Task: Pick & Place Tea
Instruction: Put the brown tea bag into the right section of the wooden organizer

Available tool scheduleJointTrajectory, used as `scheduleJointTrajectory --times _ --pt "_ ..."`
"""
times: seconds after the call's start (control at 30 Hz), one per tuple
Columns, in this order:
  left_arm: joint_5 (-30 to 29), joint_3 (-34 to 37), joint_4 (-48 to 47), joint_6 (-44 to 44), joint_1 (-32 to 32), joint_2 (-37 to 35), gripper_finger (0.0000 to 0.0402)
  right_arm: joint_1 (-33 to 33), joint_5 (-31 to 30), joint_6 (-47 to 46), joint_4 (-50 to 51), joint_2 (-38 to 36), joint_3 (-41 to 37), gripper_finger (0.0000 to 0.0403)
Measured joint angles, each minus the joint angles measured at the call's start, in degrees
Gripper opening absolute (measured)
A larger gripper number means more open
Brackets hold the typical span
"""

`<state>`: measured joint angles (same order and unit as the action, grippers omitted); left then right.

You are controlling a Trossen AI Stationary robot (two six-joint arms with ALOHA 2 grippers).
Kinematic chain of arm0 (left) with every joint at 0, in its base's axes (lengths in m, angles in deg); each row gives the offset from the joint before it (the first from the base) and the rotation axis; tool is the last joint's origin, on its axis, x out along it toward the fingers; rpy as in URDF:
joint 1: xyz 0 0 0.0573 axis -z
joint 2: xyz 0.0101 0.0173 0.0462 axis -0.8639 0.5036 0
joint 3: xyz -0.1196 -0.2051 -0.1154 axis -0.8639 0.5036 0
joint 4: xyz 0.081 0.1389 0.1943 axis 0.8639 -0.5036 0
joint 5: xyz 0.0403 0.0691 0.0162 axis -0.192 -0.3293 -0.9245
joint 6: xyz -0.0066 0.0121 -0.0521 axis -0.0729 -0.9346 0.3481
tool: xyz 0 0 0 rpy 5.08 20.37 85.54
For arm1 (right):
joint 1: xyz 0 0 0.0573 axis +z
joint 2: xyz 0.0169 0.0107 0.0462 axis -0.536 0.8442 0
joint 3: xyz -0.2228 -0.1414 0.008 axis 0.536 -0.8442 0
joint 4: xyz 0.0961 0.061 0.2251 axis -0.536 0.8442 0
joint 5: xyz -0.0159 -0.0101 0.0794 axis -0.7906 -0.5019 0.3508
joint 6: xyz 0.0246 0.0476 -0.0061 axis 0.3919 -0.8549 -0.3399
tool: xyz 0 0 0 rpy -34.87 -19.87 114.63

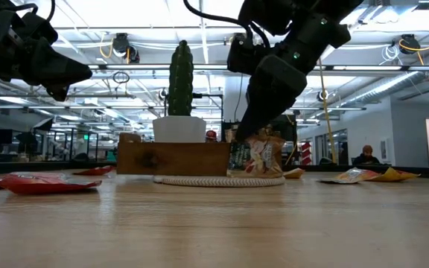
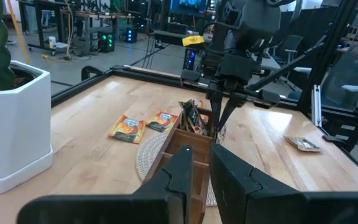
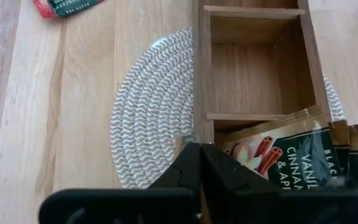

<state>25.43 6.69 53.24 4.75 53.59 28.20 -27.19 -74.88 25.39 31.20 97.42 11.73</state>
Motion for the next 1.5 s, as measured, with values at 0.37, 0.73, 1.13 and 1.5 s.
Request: scheduleJointTrajectory --times 0.37,0.73,1.13,1.5 --pt "0.0 0.0 0.0 0.0 0.0 0.0 0.0058 2.8 -6.2 -0.1 -0.5 -6.1 0.0 0.0" --pt "0.0 0.0 0.0 0.0 0.0 0.0 0.0058 13.2 -39.2 6.2 -40.3 -7.1 -16.8 0.0" --pt "0.0 0.0 0.0 0.0 0.0 0.0 0.0058 16.2 -43.2 7.4 -83.9 -4.3 -37.4 0.0" --pt "0.0 0.0 0.0 0.0 0.0 0.0 0.0058 13.5 -43.0 16.2 -85.5 9.7 -27.0 0.0"
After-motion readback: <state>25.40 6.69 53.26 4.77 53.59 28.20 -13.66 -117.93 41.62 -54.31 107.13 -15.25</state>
